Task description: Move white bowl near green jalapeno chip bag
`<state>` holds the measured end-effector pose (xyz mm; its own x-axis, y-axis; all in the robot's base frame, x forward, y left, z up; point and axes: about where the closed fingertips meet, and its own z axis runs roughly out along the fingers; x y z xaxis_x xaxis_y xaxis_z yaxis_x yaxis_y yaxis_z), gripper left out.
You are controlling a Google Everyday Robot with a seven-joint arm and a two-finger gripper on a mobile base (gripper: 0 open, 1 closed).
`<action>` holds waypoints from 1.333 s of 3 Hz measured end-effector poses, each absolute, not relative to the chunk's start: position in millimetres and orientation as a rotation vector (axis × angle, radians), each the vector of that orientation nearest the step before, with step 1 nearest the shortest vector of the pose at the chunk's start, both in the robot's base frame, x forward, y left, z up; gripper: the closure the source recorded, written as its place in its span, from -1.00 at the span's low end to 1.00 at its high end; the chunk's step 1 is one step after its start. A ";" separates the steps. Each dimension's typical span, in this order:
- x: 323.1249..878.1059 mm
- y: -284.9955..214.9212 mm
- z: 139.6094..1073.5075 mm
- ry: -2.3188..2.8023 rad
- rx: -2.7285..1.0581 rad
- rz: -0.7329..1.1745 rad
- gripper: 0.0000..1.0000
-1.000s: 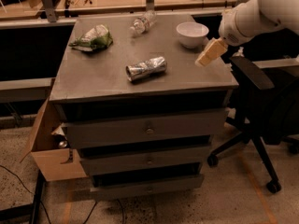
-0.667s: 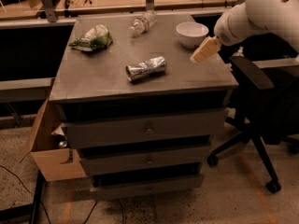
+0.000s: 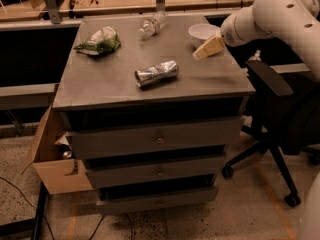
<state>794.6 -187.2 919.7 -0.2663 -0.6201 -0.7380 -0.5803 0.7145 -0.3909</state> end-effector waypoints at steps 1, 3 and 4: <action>816.2 -177.2 919.3 1.929 -0.933 0.000 -0.63; 843.4 -168.5 910.0 1.938 -0.971 0.024 0.12; 854.1 -165.2 900.3 1.951 -0.994 0.020 0.10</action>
Offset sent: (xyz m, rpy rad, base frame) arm 0.0629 0.0185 0.0123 0.0443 -0.0008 0.0873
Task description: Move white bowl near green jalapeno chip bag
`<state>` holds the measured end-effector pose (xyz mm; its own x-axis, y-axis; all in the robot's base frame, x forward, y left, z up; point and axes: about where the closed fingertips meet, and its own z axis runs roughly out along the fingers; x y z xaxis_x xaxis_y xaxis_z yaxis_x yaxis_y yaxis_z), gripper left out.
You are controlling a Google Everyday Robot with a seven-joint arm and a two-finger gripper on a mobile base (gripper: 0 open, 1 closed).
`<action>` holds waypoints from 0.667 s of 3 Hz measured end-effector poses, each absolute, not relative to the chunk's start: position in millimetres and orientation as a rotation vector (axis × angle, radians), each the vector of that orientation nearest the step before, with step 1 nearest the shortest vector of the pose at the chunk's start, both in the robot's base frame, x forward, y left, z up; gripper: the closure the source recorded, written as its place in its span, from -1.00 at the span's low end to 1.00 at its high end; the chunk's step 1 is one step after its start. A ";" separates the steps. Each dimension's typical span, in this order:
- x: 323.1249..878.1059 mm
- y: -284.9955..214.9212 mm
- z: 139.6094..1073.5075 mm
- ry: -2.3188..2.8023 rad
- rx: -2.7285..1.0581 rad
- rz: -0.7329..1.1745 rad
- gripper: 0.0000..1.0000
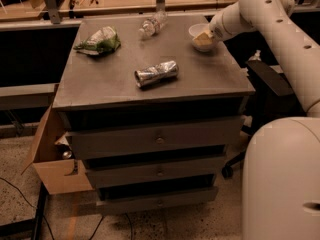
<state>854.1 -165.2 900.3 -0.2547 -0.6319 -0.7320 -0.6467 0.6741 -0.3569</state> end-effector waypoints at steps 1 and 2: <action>858.2 -156.3 886.3 1.971 -1.028 0.035 0.41; 860.1 -150.4 878.7 1.980 -1.052 0.042 0.80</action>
Offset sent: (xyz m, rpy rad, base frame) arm 0.0093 0.0151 -0.0214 -0.0354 0.0560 0.0463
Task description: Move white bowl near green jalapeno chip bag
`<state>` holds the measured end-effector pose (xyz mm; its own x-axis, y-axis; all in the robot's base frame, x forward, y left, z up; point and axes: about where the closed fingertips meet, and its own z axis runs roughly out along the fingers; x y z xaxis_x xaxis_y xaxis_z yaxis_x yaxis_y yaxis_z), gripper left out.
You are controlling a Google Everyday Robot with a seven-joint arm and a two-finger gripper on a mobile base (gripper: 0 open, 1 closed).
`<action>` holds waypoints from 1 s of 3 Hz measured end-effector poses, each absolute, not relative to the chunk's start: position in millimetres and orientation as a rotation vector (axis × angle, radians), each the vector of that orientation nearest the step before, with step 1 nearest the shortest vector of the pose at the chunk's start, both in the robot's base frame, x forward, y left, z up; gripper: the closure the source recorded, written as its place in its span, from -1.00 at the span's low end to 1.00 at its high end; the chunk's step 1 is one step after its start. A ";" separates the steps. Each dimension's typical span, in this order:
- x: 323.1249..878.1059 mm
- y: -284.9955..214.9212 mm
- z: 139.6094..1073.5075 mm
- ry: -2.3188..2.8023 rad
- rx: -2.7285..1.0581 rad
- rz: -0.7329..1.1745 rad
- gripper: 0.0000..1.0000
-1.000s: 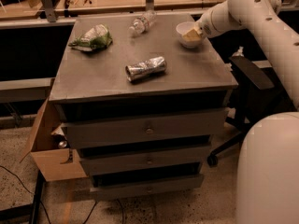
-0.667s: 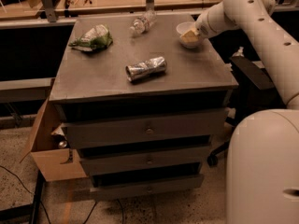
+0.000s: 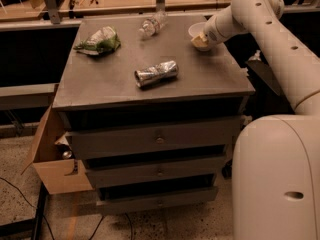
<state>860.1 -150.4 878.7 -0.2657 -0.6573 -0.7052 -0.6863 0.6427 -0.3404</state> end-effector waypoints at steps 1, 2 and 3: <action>859.3 -139.1 887.4 1.944 -1.123 0.018 1.00; 850.6 -98.5 906.3 1.843 -1.285 0.047 1.00; 828.9 -49.6 914.4 1.735 -1.462 0.121 1.00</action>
Offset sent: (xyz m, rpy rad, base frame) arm -0.0178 0.0896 0.0646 -0.1617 -0.0873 0.4298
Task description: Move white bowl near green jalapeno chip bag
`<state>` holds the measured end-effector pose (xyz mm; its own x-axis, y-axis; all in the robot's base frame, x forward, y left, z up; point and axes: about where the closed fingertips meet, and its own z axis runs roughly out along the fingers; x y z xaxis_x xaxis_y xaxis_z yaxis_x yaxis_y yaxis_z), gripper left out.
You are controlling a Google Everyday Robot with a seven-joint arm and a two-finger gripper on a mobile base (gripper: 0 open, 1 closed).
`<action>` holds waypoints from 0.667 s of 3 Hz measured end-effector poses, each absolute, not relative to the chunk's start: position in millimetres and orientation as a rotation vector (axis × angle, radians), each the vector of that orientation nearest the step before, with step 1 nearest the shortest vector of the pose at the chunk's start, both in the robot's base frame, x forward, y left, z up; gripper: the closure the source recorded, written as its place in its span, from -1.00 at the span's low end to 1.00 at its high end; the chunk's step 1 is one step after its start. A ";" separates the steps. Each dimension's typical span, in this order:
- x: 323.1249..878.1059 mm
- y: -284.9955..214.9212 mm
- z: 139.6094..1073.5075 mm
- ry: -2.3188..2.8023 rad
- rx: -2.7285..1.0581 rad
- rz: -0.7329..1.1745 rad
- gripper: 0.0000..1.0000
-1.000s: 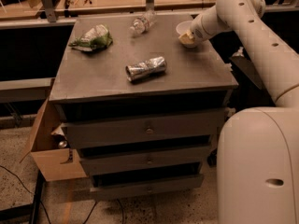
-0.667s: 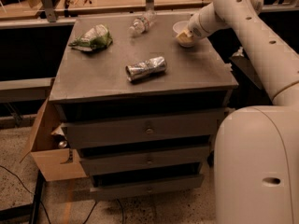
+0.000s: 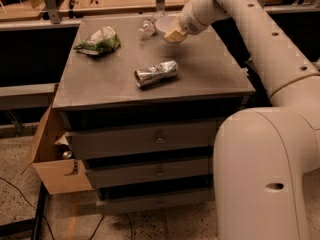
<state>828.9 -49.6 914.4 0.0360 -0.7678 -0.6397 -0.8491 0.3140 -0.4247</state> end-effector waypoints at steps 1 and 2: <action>814.2 -11.4 916.2 1.661 -1.571 0.191 1.00; 800.0 30.9 919.5 1.582 -1.642 0.293 1.00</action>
Offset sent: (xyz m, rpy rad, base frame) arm -0.0406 0.1212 0.0231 0.0775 0.0517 0.3553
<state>800.0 30.9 919.5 0.1841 -0.7235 -0.6654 -0.9138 0.1235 -0.3870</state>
